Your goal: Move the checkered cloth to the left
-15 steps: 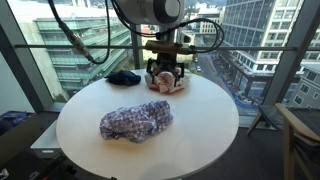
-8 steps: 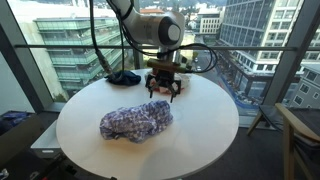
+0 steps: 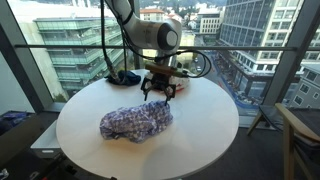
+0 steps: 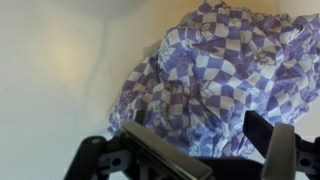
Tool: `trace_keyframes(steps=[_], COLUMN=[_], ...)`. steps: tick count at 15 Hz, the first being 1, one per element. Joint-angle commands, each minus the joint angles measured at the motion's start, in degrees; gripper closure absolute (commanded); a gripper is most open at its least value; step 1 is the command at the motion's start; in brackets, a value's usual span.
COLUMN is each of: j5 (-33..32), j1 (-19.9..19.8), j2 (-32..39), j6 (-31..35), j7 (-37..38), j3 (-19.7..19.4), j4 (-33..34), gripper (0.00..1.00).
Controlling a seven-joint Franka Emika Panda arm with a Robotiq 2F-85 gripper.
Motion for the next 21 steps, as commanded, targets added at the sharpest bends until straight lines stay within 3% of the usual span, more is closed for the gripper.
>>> trace_keyframes(steps=[1, 8, 12, 13, 15, 21], j5=[-0.4, -0.6, -2.1, -2.4, -2.6, -1.4], j1=[-0.8, -0.6, -0.2, -0.2, -0.5, -1.5], j2=[0.1, 2.5, 5.3, 5.7, 6.1, 2.2], j6=[-0.1, 13.8, 14.8, 14.6, 14.0, 16.1], j7=[0.3, 1.8, 2.9, 3.0, 2.7, 2.2], j3=[0.8, 0.9, 0.7, 0.7, 1.1, 1.5], j4=[0.1, -3.2, -3.5, -3.6, -3.7, -6.3], gripper=[0.00, 0.00, 0.00, 0.25, 0.32, 0.80])
